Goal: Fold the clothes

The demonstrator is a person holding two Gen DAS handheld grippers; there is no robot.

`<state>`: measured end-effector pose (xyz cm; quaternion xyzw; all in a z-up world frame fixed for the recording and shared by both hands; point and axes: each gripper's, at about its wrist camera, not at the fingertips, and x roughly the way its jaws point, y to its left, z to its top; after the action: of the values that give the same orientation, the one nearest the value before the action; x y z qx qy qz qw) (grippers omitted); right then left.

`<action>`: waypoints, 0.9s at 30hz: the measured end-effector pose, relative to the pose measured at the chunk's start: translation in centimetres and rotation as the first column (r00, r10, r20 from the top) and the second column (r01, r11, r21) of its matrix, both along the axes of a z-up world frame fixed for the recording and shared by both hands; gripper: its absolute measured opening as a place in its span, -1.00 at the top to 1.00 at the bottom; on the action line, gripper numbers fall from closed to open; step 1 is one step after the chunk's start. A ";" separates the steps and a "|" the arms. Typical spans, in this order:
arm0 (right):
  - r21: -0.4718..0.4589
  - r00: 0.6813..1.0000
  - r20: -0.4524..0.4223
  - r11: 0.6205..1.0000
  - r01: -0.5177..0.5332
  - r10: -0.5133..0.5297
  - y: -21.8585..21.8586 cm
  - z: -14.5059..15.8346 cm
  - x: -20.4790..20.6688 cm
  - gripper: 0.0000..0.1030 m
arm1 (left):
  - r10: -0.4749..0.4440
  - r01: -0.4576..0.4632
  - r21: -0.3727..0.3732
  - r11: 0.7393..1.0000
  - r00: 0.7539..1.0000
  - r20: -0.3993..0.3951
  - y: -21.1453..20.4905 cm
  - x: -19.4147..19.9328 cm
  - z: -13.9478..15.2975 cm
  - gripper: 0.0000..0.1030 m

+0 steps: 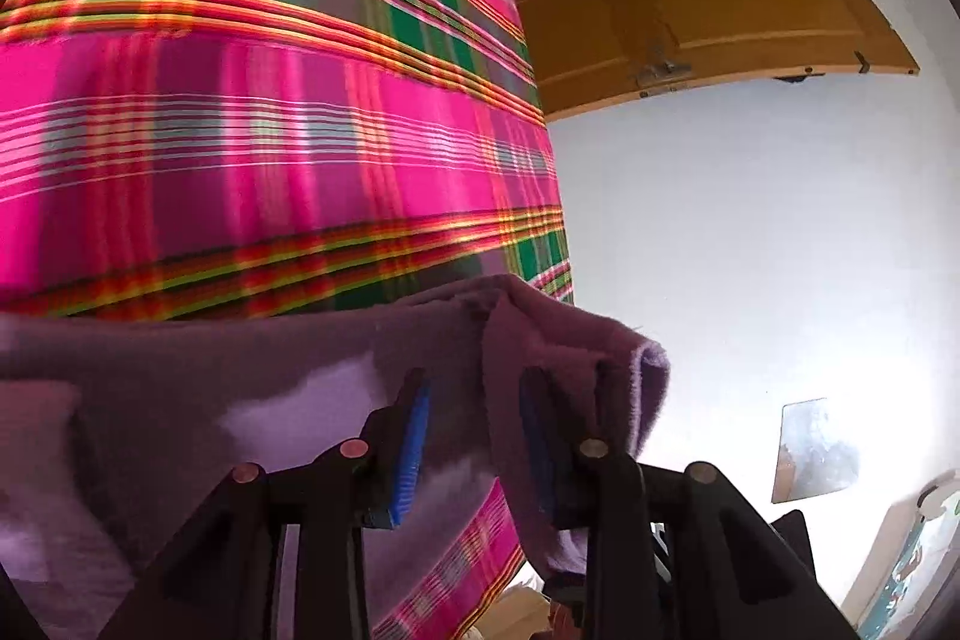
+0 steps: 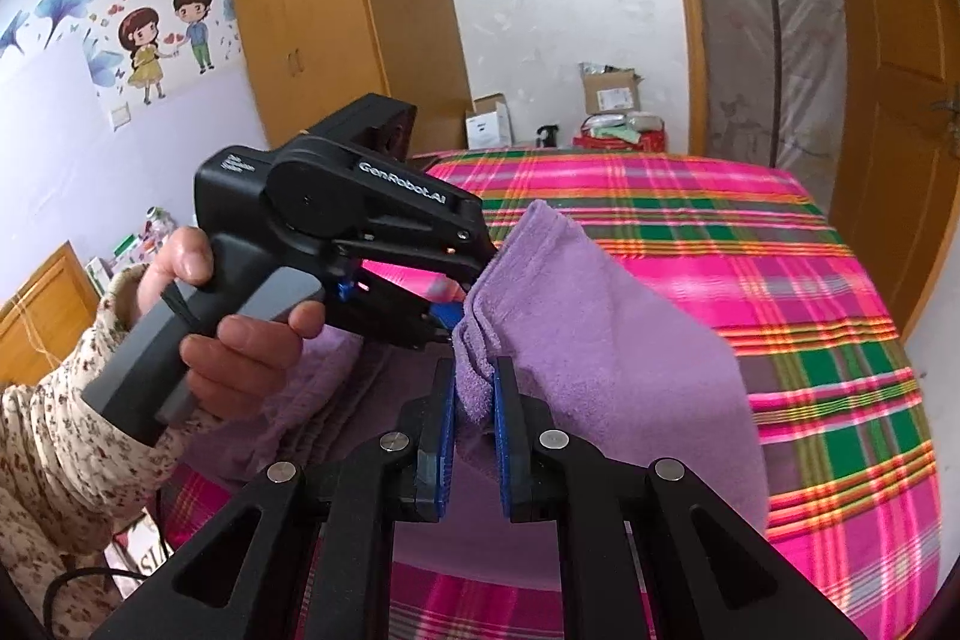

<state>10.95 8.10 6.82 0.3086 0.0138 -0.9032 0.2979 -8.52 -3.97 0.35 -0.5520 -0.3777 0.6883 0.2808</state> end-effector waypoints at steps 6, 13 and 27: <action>0.002 0.999 0.040 1.000 -0.014 0.014 -1.6 -1.4 -0.4 0.77 | 0.032 -0.032 0.002 0.999 0.999 0.018 -2.2 0.7 -0.8 0.39; 0.023 0.997 0.075 0.999 -0.029 0.027 -2.9 -2.9 -0.8 0.77 | 0.035 -0.035 0.000 0.999 0.999 0.036 -3.0 1.3 -1.5 0.39; -0.008 0.986 0.149 0.998 -0.068 0.069 -3.9 -5.3 -1.0 0.77 | 0.153 -0.158 -0.136 0.978 0.987 -0.049 -5.5 2.7 0.7 0.39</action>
<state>9.96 4.21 1.51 0.3744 0.0008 -0.8668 0.3294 -5.81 -9.44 1.04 -0.5257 -0.3651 0.7435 0.1940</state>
